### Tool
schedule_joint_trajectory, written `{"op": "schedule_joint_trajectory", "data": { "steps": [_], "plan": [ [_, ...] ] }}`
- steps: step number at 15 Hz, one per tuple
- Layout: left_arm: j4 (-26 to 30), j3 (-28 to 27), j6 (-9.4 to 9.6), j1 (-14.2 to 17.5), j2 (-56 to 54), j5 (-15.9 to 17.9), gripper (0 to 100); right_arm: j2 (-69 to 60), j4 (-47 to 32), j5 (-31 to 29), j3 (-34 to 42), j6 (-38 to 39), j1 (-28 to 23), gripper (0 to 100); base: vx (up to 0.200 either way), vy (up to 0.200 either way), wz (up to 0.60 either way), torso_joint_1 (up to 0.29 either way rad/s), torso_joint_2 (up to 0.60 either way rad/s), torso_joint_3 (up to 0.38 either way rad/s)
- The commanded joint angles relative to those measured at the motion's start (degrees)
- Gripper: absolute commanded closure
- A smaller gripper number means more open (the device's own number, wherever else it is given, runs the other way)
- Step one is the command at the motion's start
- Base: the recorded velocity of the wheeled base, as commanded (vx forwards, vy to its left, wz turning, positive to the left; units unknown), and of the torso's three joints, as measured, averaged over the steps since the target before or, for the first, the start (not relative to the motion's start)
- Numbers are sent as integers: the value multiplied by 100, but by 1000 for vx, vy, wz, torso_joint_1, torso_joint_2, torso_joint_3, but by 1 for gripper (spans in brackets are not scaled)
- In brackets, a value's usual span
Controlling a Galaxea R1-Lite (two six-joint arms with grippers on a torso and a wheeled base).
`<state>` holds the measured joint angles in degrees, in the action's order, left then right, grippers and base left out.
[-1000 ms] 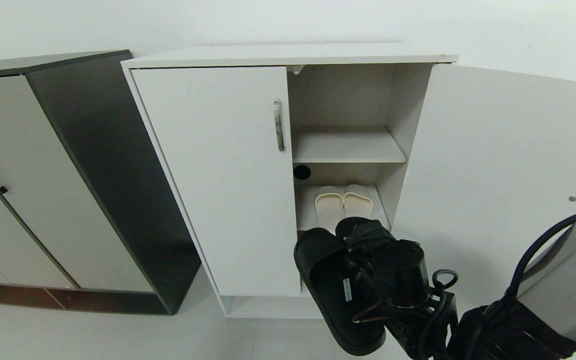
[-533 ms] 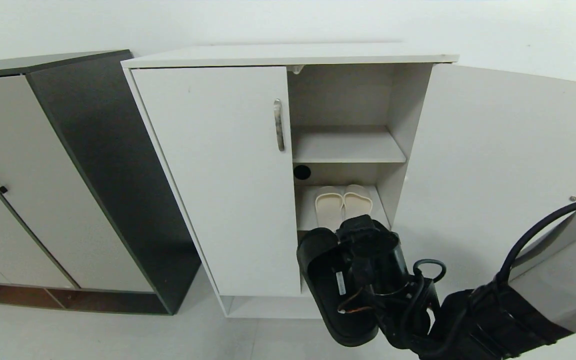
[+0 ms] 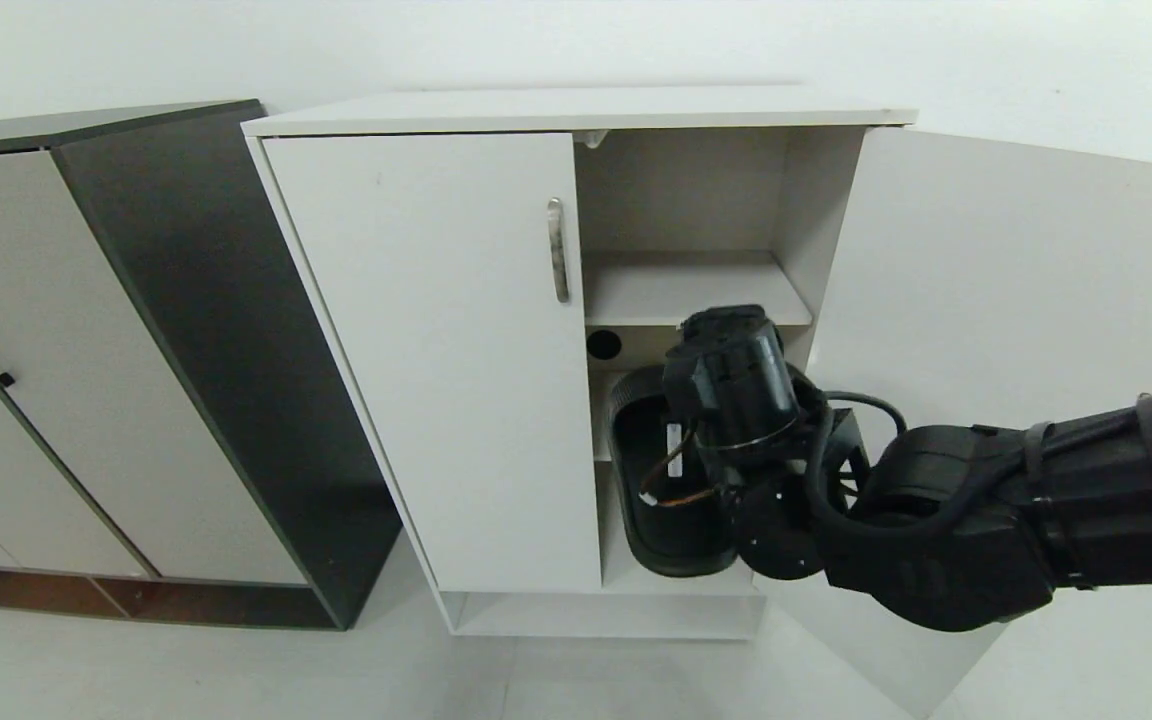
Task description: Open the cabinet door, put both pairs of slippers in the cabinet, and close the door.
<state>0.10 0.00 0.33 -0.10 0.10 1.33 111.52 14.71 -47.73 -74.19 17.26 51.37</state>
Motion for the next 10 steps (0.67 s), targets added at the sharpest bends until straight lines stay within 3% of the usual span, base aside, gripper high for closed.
{"op": "schedule_joint_trajectory", "data": {
  "steps": [1, 4, 10],
  "plan": [
    [-1, 0, 2, 1, -1, -1, 100, -157, 190, -44, -201, -91, 13, 100, 0, 0, 0, 0, 0, 0],
    [-1, 0, 2, 1, -1, -1, 100, -113, 946, -123, 36, -513, -13, 100, 0, 0, 0, 0, 0, 0],
    [-1, 0, 2, 1, 8, -1, 100, -25, 998, -114, 28, -531, -39, 100, 0, 0, 0, 0, 0, 0]
  ]
}}
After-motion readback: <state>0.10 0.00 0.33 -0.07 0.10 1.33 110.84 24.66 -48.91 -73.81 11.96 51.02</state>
